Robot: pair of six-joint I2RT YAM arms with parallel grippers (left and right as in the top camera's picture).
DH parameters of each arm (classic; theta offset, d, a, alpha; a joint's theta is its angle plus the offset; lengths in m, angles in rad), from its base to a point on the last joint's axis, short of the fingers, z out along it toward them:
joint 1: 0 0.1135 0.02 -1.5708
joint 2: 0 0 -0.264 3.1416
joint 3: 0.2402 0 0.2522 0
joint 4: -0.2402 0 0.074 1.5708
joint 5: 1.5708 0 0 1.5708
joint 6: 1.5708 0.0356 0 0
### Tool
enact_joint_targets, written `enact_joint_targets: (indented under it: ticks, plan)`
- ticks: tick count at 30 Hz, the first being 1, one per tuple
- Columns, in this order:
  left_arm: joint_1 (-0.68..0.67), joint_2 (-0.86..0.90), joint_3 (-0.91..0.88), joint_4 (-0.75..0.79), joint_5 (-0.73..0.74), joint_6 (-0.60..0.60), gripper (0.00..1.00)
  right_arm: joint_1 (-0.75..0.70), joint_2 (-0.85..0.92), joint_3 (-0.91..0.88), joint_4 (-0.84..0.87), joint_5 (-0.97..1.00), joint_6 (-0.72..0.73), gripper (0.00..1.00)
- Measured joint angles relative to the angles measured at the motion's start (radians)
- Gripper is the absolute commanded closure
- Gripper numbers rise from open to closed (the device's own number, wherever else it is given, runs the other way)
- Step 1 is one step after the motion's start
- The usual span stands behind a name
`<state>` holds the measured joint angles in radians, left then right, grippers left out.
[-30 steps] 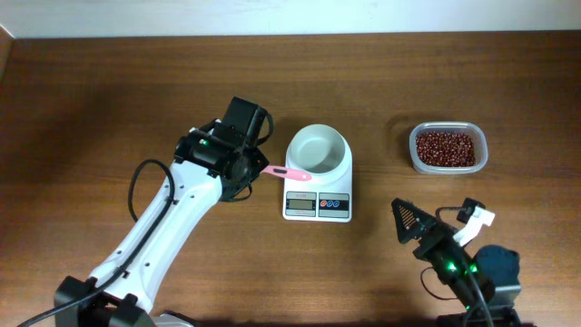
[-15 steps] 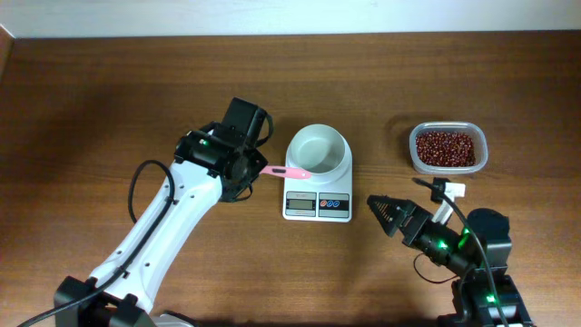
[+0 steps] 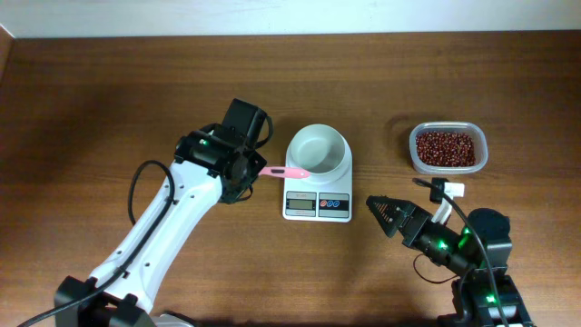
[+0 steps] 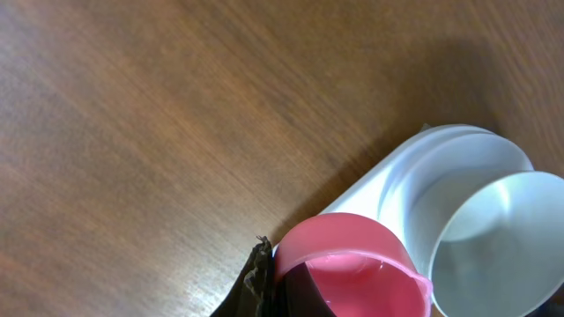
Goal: Scoop and weigh 50g on scale
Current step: 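Move the right gripper open toward the scoop handle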
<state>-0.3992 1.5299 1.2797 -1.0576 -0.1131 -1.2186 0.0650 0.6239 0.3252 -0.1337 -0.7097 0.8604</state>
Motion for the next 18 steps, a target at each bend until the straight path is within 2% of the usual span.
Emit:
enact_joint_targets:
  ticks: [6, 18]
  plan:
    - [0.000, 0.000, 0.000, -0.002, 0.000, -0.047, 1.00, 0.000, 0.000, 0.000, 0.000, 0.000, 0.000, 0.01]
    - [0.000, 0.000, -0.028, -0.014, 0.000, -0.058, 1.00, 0.000, 0.000, 0.000, 0.000, -0.043, 0.000, 0.01]
